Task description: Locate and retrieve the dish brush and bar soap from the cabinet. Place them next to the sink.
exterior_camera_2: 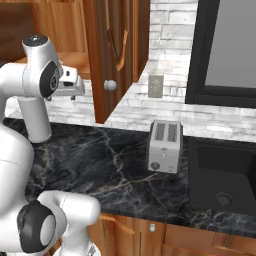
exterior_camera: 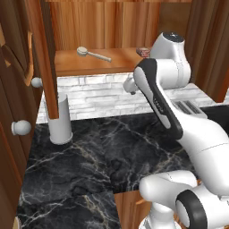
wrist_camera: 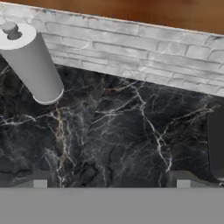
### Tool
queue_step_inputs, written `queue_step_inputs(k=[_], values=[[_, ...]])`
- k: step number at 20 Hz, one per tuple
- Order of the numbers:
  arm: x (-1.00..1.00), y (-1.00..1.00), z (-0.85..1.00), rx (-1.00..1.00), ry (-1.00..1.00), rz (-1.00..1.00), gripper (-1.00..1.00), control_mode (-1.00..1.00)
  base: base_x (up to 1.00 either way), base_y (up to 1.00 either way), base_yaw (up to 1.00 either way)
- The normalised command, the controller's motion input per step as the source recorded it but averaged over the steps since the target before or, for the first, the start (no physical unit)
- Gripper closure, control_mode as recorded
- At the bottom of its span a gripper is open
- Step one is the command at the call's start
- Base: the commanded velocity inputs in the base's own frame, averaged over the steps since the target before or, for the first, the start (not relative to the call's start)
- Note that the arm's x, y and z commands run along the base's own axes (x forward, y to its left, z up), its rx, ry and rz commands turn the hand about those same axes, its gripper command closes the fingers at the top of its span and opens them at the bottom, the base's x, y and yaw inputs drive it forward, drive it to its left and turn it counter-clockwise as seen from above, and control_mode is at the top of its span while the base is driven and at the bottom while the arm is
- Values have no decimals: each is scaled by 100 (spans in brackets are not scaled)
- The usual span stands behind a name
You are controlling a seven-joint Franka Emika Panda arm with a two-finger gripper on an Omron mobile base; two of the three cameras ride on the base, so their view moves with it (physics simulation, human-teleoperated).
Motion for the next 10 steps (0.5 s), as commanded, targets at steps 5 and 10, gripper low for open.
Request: queue_step_inputs(k=[5,10], values=[[0,13,30,2,-21,23,-100,-100,0,0,0],[0,9,34,1,-18,23,-100,-100,0,0,0]])
